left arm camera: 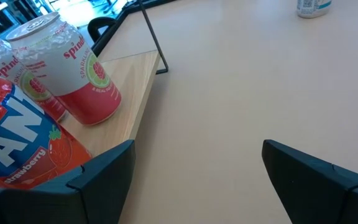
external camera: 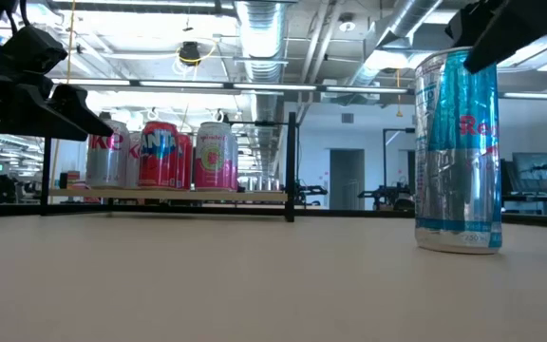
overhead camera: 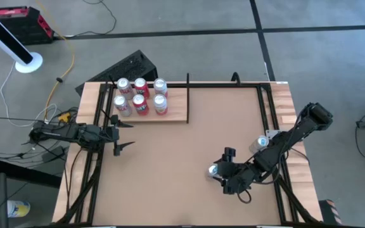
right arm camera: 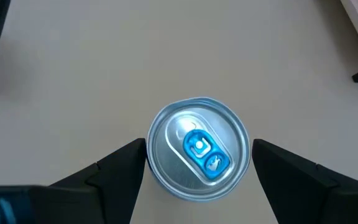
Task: Place canned beverage on shelf
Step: Put the bottom blue soda can on the shelf
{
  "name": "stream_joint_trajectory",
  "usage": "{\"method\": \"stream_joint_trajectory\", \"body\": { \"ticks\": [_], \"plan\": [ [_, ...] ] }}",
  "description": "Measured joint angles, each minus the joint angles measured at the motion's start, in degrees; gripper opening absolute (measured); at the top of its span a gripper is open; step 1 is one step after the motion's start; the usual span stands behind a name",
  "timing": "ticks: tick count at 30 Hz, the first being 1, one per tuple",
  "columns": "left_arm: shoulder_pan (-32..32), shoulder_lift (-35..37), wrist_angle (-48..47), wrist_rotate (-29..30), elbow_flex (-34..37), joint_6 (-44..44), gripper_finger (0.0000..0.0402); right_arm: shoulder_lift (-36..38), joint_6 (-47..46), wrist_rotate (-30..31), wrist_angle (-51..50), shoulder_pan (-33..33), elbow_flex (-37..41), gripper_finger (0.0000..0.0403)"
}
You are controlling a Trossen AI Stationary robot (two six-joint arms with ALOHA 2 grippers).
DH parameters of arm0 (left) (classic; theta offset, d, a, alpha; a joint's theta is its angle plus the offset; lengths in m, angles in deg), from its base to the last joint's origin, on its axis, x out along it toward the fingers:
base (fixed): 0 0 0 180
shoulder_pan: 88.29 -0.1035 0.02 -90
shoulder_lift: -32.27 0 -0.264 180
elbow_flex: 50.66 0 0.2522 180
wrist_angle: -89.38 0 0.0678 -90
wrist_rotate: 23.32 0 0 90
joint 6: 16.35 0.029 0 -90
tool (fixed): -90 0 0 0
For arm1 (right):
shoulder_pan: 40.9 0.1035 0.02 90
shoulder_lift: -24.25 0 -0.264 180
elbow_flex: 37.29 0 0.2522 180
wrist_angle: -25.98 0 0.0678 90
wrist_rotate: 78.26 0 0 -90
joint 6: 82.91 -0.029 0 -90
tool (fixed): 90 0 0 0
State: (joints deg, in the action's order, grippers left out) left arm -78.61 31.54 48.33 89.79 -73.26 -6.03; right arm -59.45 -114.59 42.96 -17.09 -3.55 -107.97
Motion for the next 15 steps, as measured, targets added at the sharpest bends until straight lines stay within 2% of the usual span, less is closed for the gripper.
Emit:
{"method": "stream_joint_trajectory", "body": {
  "ticks": [9,15],
  "plan": [
    [0.0,0.0,0.0,0.0,0.0,0.0,0.0336,0.0,-0.7,0.0,-0.1,0.0,0.0,0.0316],
    [0.0,0.0,0.0,0.0,0.0,0.0,0.0336,0.0,-1.3,0.0,0.0,0.0,0.0,0.0284]
  ]
}}
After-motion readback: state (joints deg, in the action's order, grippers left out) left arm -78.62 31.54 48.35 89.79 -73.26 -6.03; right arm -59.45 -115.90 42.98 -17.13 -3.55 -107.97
